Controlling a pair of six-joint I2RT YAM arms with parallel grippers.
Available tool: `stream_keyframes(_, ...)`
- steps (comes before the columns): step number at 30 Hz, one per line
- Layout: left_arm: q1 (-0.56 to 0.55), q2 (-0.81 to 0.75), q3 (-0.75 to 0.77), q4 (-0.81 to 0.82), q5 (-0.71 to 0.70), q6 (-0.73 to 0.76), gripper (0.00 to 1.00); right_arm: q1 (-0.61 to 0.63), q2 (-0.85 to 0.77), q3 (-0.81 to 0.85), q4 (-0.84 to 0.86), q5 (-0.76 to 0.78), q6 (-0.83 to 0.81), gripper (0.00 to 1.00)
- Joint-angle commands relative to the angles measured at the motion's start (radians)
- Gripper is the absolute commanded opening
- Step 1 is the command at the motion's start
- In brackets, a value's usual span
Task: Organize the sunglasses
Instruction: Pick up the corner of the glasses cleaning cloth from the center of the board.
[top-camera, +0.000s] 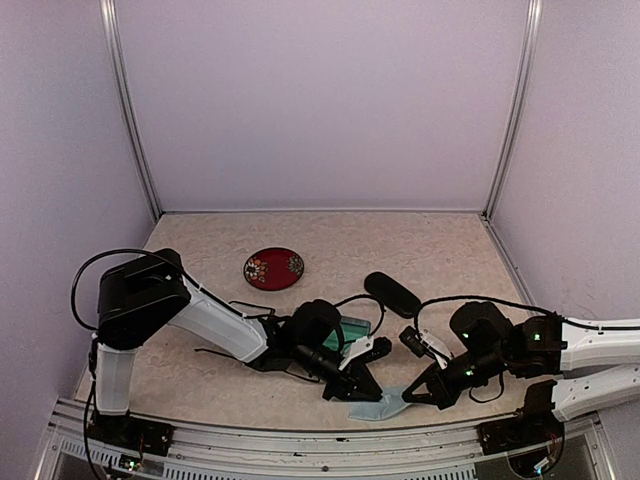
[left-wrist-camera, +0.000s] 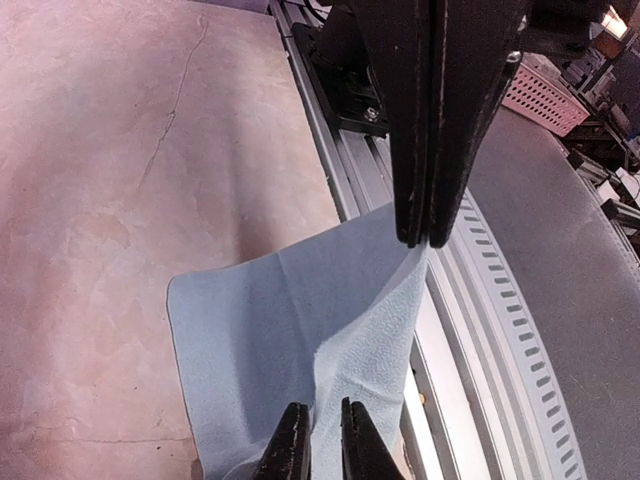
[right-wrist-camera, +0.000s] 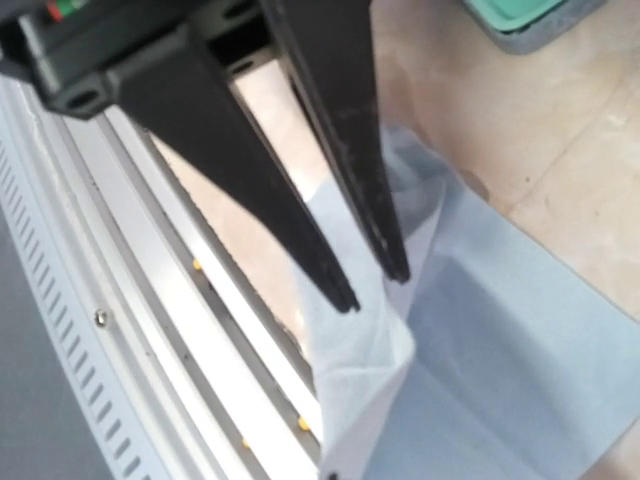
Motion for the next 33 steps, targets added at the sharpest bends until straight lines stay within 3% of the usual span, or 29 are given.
stream_keyframes(1, 0.004, -0.034, -0.012, -0.02, 0.006, 0.012, 0.11, -0.005, -0.011, 0.004, -0.015, 0.017, 0.001, 0.0)
stream_keyframes(5, 0.004, -0.031, -0.011, -0.025, -0.006, 0.017, 0.12, -0.005, -0.013, 0.007, -0.017, 0.02, 0.002, 0.0)
stream_keyframes(17, -0.001, -0.004, 0.021, -0.029, -0.074, 0.03, 0.42, -0.005, -0.023, 0.0, -0.013, 0.013, 0.009, 0.0)
stream_keyframes(25, -0.018, 0.038, 0.078, -0.08, -0.052, 0.063, 0.42, -0.005, -0.023, -0.001, -0.014, 0.015, 0.01, 0.0)
stream_keyframes(33, -0.017, 0.053, 0.095, -0.119, -0.027, 0.076, 0.3, -0.005, -0.024, -0.001, -0.015, 0.017, 0.009, 0.0)
